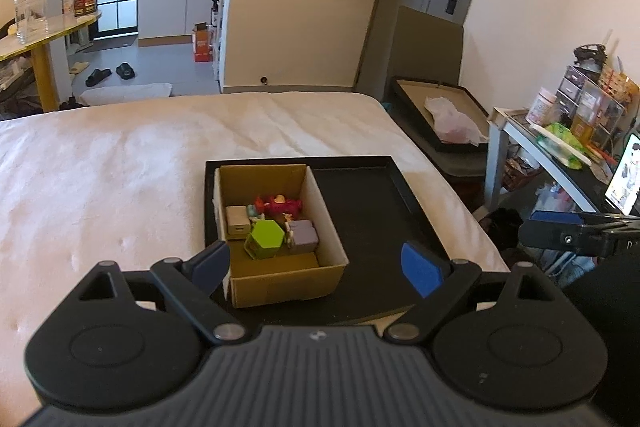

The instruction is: Organize rigid objects

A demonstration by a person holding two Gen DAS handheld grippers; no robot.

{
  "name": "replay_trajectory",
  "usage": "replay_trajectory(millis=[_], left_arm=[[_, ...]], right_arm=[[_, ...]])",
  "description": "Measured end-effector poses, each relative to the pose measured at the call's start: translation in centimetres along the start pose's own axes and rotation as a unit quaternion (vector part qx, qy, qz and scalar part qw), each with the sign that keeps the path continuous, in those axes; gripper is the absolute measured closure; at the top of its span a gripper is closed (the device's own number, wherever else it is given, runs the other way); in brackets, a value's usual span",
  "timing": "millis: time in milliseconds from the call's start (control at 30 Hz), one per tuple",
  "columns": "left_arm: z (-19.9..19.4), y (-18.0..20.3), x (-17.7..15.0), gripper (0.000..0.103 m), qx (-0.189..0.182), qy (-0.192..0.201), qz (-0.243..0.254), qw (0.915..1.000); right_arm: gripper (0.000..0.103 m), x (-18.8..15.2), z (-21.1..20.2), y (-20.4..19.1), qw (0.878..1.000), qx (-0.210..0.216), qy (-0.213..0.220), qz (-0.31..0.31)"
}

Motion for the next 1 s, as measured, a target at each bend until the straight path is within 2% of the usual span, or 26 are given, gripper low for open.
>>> replay_trajectory(millis=[167, 333, 1000], left_arm=[[0.3, 0.2, -0.1, 0.011, -0.009, -0.007, -0.014, 0.9998], [0.6, 0.7, -0.1, 0.011, -0.007, -0.012, -0.006, 0.9999], [1.1, 0.7, -0.4, 0.011, 0.003, -0.020, -0.013, 0.9997]], right_arm=[[0.000, -0.6, -0.5, -0.4, 1.000, -0.007, -0.013, -0.002], [0.000, -0.8, -0.9, -0.6, 1.000, -0.021, -0.017, 0.001], [0.000, -1.4, -1.0, -0.4, 0.999, -0.018, -0.040, 0.016]])
Point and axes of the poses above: each gripper's, at about its wrist camera, not at the fingertips, and z roughly the way its jaws point, y to its right, x to its top, the point moved 9 cm from there along z, roughly the way its jaws point, and after that the axes turned 2 degrees about z, right-handed, at the moved point
